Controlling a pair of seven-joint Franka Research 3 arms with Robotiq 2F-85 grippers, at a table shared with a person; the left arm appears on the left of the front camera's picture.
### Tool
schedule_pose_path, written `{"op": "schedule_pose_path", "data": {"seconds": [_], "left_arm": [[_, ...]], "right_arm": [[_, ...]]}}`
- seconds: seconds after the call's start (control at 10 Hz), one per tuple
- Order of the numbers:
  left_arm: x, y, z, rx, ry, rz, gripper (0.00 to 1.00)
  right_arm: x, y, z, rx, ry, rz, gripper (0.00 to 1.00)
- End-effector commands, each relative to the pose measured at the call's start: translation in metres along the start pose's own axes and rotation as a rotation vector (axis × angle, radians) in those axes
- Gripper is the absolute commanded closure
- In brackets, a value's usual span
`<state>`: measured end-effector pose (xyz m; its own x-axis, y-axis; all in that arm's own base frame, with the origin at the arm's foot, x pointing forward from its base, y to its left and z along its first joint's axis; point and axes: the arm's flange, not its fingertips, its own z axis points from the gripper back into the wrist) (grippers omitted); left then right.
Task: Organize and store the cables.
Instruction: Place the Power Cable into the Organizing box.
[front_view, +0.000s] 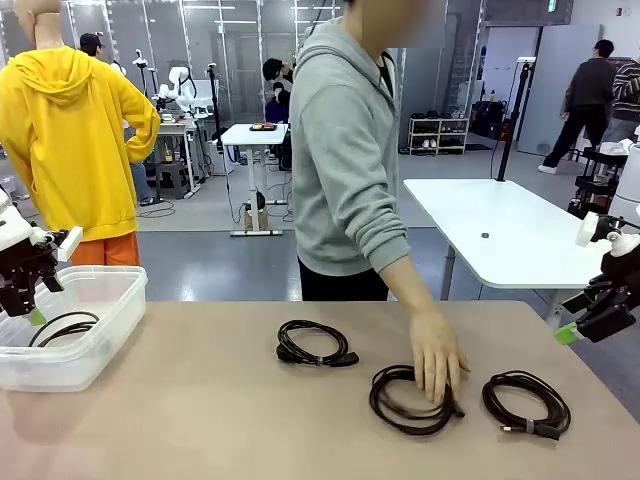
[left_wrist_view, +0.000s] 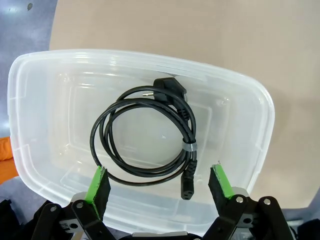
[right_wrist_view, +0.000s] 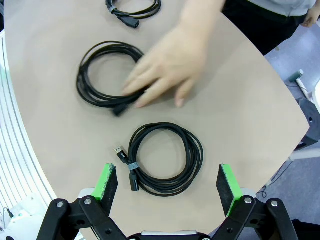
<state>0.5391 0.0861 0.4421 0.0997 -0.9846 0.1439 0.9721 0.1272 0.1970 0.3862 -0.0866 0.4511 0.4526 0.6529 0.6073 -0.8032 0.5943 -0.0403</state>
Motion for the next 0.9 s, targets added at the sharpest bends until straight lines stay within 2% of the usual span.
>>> {"op": "schedule_pose_path", "data": {"seconds": [0.0, 0.1, 0.2, 0.3, 0.5, 0.6, 0.8], "left_arm": [[-0.001, 0.003, 0.001, 0.003, 0.0, 0.0, 0.0], [0.0, 0.0, 0.0, 0.0, 0.0, 0.0, 0.0], [0.004, 0.003, 0.03, 0.001, 0.023, -0.002, 0.0], [0.013, -0.001, 0.054, 0.001, 0.019, 0.084, 0.0], [0.039, -0.028, 0.09, -0.012, -0.071, 0.182, 0.0], [0.048, -0.05, 0.108, -0.039, -0.147, 0.28, 0.0], [0.062, -0.093, 0.124, -0.036, -0.265, 0.363, 0.0]], "right_arm": [[0.001, -0.001, 0.0, 0.01, 0.003, 0.002, 0.0], [0.001, -0.001, 0.0, 0.01, 0.003, 0.002, 0.0], [0.001, -0.001, 0.0, 0.01, 0.003, 0.002, 0.0], [0.001, -0.001, 0.0, 0.01, 0.003, 0.002, 0.0], [0.001, -0.001, 0.0, 0.01, 0.003, 0.002, 0.0], [0.001, -0.001, 0.0, 0.01, 0.003, 0.002, 0.0], [0.001, -0.001, 0.0, 0.01, 0.003, 0.002, 0.0]]}}
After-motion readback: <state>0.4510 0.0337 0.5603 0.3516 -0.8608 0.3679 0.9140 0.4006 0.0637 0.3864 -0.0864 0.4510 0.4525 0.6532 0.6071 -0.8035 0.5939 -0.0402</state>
